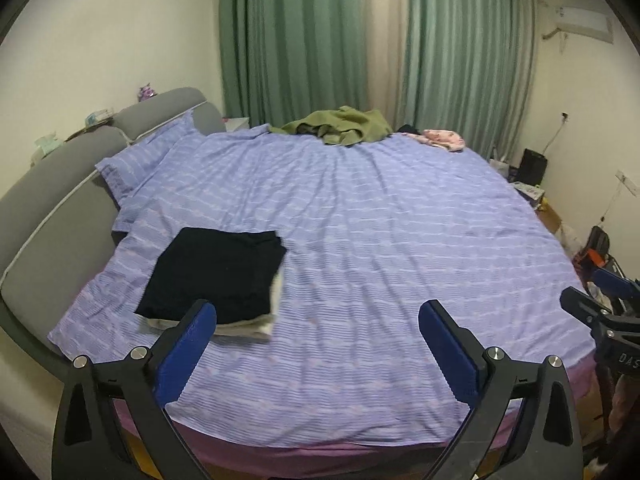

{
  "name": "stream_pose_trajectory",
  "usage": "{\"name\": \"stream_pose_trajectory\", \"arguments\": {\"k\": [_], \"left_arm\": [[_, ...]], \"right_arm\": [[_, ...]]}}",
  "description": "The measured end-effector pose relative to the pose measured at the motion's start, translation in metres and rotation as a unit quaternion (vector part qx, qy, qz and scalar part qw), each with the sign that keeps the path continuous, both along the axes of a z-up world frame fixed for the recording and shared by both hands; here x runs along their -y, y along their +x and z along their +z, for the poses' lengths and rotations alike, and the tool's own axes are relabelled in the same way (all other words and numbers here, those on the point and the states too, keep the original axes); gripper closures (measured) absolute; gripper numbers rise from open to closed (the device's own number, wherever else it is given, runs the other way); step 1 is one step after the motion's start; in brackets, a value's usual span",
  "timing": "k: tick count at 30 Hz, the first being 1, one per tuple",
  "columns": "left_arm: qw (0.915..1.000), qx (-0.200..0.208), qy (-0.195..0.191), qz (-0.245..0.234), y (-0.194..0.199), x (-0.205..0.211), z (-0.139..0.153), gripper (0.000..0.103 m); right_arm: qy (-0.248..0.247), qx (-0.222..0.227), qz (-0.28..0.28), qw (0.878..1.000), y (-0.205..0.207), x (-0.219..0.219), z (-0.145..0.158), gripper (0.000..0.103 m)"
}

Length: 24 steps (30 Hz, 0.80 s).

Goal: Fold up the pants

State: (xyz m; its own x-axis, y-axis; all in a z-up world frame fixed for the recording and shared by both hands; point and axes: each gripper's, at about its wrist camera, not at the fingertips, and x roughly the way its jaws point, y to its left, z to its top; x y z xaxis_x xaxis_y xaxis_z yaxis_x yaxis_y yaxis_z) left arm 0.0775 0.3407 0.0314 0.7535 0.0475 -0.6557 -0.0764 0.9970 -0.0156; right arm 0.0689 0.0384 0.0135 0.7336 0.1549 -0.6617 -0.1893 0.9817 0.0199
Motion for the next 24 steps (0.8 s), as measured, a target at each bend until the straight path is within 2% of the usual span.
{"name": "stream_pose_trajectory", "arguments": {"k": [7, 24], "left_arm": [[0.9995, 0.007, 0.018, -0.025, -0.023, 0.048, 0.008, 0.000], [0.9981, 0.033, 0.020, -0.048, -0.030, 0.083, 0.031, 0.000]], "right_arm": [[0.001, 0.010, -0.021, 1.000, -0.029, 0.039, 0.007, 0.013], [0.025, 0.038, -0.045, 0.998, -0.054, 0.074, 0.026, 0.013]]}}
